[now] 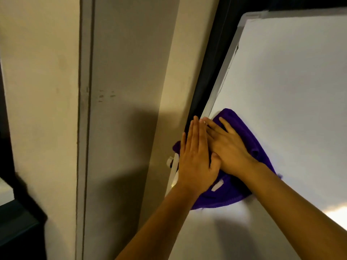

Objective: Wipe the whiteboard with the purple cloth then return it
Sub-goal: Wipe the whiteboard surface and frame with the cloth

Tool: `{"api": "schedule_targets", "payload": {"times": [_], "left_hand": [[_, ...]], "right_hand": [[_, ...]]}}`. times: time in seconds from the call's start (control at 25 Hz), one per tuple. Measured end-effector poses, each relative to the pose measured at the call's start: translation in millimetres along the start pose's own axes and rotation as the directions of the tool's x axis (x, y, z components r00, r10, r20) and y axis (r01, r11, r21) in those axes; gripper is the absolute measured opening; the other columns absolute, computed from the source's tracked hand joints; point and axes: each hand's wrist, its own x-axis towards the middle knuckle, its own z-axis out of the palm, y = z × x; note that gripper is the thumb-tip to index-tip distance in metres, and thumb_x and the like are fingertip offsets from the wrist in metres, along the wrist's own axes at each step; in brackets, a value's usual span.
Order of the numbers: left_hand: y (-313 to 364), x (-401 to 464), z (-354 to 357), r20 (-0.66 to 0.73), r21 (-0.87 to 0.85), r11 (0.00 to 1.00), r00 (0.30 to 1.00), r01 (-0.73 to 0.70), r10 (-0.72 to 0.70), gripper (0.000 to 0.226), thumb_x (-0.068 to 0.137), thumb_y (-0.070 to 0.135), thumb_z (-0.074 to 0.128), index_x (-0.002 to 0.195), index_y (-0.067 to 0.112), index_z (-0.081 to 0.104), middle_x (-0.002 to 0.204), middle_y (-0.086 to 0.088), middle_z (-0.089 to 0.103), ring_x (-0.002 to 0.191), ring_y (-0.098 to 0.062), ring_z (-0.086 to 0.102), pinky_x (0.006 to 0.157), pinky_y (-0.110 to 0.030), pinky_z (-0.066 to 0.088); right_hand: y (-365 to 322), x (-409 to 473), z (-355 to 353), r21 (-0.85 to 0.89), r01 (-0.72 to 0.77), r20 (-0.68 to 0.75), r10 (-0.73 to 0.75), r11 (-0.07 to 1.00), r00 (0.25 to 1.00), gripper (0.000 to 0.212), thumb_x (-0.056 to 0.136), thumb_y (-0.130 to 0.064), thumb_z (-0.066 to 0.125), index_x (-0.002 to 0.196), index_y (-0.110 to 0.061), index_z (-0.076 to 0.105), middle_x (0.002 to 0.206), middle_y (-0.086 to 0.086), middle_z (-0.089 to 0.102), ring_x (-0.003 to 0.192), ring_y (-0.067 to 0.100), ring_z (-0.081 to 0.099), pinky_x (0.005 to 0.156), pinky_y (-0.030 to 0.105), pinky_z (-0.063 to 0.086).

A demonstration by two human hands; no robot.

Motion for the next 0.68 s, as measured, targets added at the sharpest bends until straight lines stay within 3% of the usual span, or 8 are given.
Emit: {"api": "schedule_targets", "payload": {"times": [0.08, 0.2, 0.36, 0.52, 0.68], "left_hand": [[1, -1, 14, 0.023, -0.067, 0.997, 0.999, 0.045, -0.044, 0.068, 0.087, 0.046, 0.024, 0.142, 0.031, -0.013, 0.154, 0.007, -0.008, 0.142, -0.006, -0.008, 0.118, -0.034, 0.001], [-1, -15, 32, 0.056, 0.155, 0.988, 0.998, -0.030, 0.021, 0.079, 0.084, 0.067, 0.027, 0.144, 0.034, -0.012, 0.157, -0.003, -0.007, 0.144, -0.017, -0.011, 0.114, -0.044, -0.004], [-7, -23, 42, 0.078, 0.366, 0.923, 0.992, -0.117, 0.095, 0.084, 0.077, 0.078, 0.026, 0.146, 0.037, 0.005, 0.157, -0.009, 0.006, 0.144, -0.026, -0.003, 0.109, -0.056, -0.004], [-12, -22, 39, 0.070, 0.396, 0.911, 0.993, -0.118, 0.098, 0.082, 0.076, 0.079, 0.028, 0.145, 0.038, 0.011, 0.154, -0.006, 0.020, 0.142, -0.024, 0.008, 0.108, -0.056, -0.001], [-23, -48, 33, 0.102, 0.398, 0.908, 0.990, -0.134, 0.101, 0.080, 0.075, 0.077, 0.034, 0.142, 0.035, 0.024, 0.150, -0.003, 0.030, 0.139, -0.020, 0.017, 0.108, -0.055, 0.005]], "right_hand": [[22, 5, -11, 0.008, 0.095, 0.021, -0.095, 0.995, 0.995, 0.053, 0.097, -0.043, 0.025, 0.146, -0.024, 0.017, 0.157, -0.003, 0.014, 0.145, 0.016, 0.000, 0.113, 0.035, -0.014], [55, 27, -23, -0.052, 0.083, 0.055, -0.081, 0.995, 0.995, 0.051, 0.098, -0.041, 0.020, 0.146, -0.026, 0.015, 0.157, -0.004, 0.012, 0.145, 0.014, 0.000, 0.112, 0.037, -0.014], [74, 58, -26, -0.126, 0.053, 0.162, -0.032, 0.991, 0.986, 0.058, 0.092, -0.057, 0.017, 0.145, -0.034, 0.017, 0.158, -0.001, 0.006, 0.145, 0.017, -0.006, 0.113, 0.048, -0.014], [77, 80, -26, -0.117, 0.091, 0.152, -0.073, 0.989, 0.986, 0.055, 0.092, -0.056, 0.023, 0.133, -0.025, 0.045, 0.148, 0.005, 0.036, 0.144, 0.021, 0.012, 0.115, 0.051, -0.004], [76, 79, -17, -0.119, 0.094, 0.043, -0.090, 0.988, 0.995, 0.053, 0.093, -0.053, 0.027, 0.123, -0.017, 0.052, 0.131, 0.010, 0.051, 0.133, 0.025, 0.032, 0.115, 0.050, 0.003]]}}
